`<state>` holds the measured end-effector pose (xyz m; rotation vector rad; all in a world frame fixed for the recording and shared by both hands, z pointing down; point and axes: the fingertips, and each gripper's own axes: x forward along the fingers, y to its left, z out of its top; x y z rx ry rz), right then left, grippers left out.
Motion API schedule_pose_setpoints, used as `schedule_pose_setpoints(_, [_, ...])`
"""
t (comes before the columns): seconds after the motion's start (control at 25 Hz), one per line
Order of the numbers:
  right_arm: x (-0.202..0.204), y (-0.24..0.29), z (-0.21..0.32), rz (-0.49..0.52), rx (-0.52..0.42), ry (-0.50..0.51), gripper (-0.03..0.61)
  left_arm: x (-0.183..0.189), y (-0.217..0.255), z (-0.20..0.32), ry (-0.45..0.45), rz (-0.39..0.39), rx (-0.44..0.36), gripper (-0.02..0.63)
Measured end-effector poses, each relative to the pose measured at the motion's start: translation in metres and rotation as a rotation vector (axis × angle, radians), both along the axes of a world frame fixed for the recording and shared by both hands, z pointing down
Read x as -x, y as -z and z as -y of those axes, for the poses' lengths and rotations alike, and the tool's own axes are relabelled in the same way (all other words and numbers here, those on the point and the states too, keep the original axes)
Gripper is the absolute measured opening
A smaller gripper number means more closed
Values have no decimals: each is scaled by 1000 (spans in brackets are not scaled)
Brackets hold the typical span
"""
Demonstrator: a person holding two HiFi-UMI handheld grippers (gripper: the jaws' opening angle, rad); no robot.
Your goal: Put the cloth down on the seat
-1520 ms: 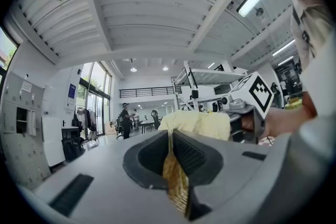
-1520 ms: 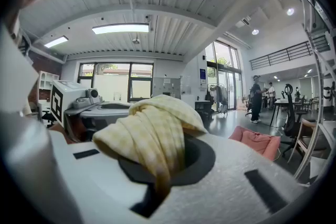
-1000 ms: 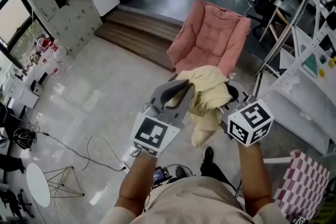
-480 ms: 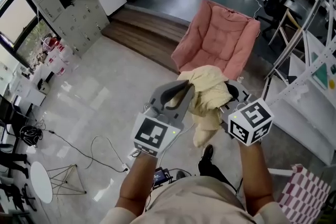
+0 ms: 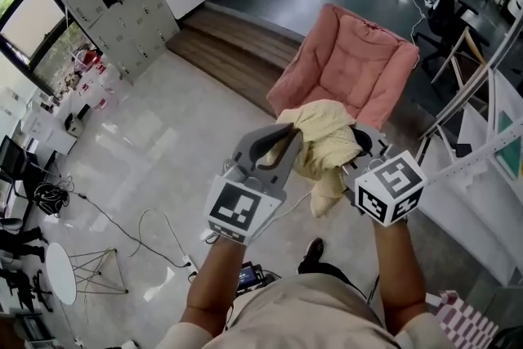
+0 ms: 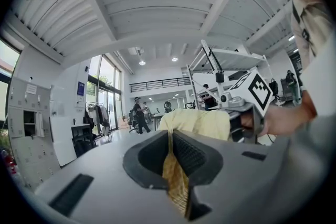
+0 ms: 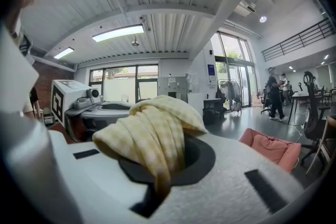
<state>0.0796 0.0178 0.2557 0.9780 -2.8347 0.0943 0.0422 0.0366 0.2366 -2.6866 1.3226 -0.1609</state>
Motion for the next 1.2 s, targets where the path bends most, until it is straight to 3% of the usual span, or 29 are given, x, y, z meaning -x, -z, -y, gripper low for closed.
schedule_pose_setpoints(0.56, [-65,2,96,24,-9,21,-2,-67,1,92,35,35,10,29])
schedule_pose_setpoints(0.76, [-72,8,115,33,-12,3,-2,-72,6,114,23,36,-14,29])
schedule_pose_setpoints(1.2, [-91,-2,187,5,-14,-110,-2,-90,-2,194,-92,17,-29,29])
